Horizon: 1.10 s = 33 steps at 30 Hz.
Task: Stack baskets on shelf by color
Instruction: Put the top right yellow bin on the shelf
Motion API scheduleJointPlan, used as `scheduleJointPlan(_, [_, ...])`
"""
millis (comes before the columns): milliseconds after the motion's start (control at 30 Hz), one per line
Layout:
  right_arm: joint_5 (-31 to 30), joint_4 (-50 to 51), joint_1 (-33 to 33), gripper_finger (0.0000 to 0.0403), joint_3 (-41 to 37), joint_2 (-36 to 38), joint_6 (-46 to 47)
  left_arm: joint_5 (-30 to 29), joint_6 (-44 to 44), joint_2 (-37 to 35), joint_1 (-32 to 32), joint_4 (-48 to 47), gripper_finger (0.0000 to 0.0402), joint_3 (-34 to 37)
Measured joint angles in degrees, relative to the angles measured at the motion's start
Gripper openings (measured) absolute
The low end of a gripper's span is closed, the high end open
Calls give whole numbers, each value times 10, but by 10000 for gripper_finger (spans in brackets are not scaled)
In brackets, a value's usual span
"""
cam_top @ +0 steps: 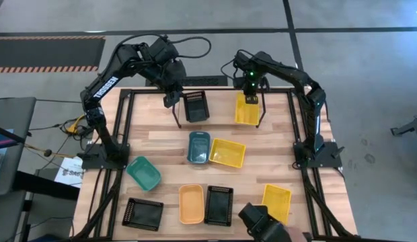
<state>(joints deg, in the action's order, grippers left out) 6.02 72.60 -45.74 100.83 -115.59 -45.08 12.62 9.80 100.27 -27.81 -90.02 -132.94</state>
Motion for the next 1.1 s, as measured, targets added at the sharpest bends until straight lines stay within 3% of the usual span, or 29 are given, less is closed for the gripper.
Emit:
scheduleJointPlan(467, [-30,-47,1,5,-9,0,-28,-13,-5,0,0,0,119,0])
scheduleJointPlan(800, [-32,-49,1,95,-9,0,-12,-13,-16,0,0,0,119,0])
scheduleJointPlan(1100, [-61,-31,34,105,11,31,17,-40,-21,0,5,0,119,0])
